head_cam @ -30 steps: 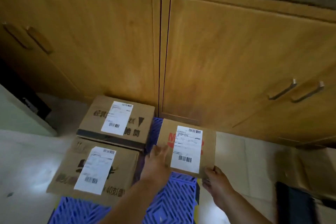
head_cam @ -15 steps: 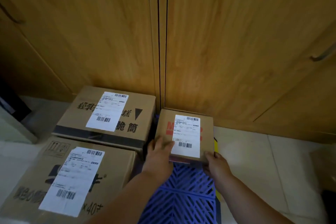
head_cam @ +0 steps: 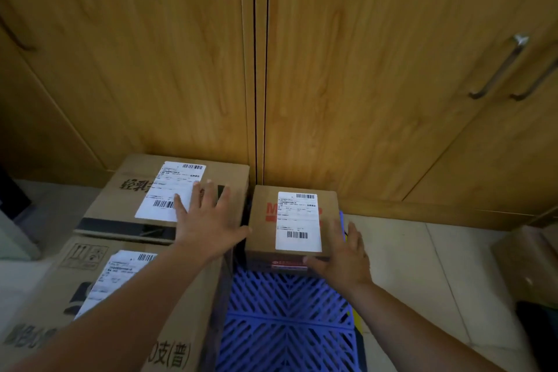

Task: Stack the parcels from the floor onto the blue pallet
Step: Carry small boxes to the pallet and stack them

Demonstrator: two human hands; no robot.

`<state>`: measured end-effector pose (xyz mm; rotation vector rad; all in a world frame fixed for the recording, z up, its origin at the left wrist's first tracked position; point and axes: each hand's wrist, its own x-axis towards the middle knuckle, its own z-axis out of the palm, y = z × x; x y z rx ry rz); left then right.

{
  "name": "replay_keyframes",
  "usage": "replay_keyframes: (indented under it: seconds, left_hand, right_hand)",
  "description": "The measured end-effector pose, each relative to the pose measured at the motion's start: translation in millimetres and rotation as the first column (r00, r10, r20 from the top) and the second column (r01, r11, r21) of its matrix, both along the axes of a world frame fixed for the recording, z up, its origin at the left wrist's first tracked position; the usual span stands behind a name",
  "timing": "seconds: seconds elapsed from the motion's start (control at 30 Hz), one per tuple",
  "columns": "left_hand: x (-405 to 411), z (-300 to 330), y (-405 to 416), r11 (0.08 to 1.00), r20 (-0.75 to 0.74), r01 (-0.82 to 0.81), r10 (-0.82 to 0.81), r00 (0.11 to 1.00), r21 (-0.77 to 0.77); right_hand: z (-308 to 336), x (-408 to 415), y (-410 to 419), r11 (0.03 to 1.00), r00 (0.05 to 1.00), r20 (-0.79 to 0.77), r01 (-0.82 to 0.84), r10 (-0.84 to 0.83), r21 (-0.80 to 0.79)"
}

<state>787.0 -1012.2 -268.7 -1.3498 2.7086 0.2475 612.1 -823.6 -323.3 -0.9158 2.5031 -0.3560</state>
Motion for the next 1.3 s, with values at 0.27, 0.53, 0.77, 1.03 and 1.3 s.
replay_keyframes:
  seconds: [0.27,0.53,0.77,1.03,1.3]
  left_hand:
    - [14.6,-20.7,5.5,0.998,0.050,0.050,-0.048,0.998,-0.042]
    - [15.2,-23.2,3.2,0.997,0.046,0.062,-0.060,0.997,-0.045]
    - [14.9,-24.3,3.5,0.996,0.042,0.066,-0.063,0.997,-0.058]
    - [20.7,-20.6,0.6,0.997,-0.049,0.079,-0.078,0.996,0.015]
    - [108.2,-15.9,0.2,0.986,-0.040,0.051,-0.058,0.998,-0.159]
  right_hand:
    - [-11.3,9.1,-15.2,0.989,0.989,-0.055,-0.135,0.138,0.053]
    - [-9.2,14.5,-31.2,0.991,0.991,-0.027,-0.132,0.132,0.015]
    - [-10.3,16.3,-31.8,0.989,0.989,-0.031,-0.140,0.141,0.035]
    - [-2.0,10.0,-26.0,0.985,0.987,0.038,-0.159,0.157,0.059]
    - [-10.2,29.3,-14.6,0.996,0.987,0.157,-0.014,0.028,-0.090]
